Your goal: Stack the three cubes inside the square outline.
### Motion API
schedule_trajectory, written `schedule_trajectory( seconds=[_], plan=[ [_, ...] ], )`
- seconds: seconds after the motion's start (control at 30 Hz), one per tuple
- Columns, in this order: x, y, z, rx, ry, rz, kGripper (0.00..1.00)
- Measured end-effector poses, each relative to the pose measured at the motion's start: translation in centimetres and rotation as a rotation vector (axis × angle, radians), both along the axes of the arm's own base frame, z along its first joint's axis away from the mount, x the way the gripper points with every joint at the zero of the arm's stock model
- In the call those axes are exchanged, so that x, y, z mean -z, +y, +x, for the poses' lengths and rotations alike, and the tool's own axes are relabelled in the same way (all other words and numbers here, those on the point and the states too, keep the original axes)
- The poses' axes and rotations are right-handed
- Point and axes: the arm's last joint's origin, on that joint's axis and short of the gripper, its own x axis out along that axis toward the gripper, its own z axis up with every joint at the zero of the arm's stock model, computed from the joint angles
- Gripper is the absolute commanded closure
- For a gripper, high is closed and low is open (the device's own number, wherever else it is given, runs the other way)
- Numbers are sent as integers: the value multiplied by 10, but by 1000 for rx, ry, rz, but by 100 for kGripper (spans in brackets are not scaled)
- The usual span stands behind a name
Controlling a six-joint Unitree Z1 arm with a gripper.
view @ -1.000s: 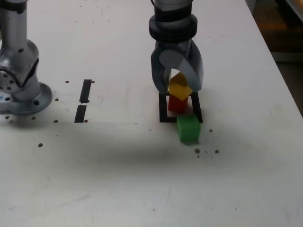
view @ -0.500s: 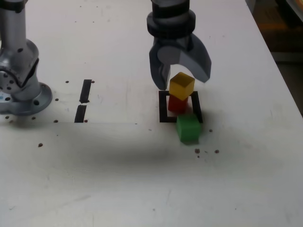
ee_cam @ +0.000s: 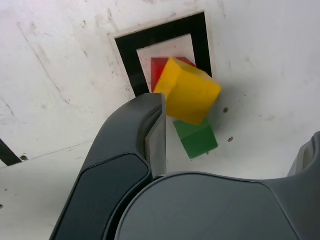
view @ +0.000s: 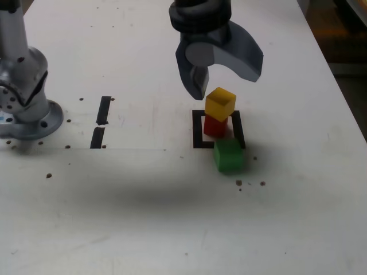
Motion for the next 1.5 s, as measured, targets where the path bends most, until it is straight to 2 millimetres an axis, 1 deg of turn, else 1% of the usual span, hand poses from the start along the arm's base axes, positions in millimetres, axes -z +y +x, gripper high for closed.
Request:
schedule_trajectory(
  seconds=[0.1,0.23,0.4,0.57,0.67,0.93,1.03,1.23,1.5],
  plan=[
    [-5,-7,-4,18,7,-10,1],
    [-21,-13,-11,14,24,10,0],
    [-36,-23,-22,10,88,44,0],
    [-38,-33,-26,-1,102,42,0],
    [-34,-37,-25,-7,118,32,0],
    [-14,-47,-20,-29,207,8,1],
    [-7,-51,-15,-33,215,2,1],
    [-1,-53,-10,-38,218,-16,1],
    [19,-58,3,-38,223,-38,1]
  ],
)
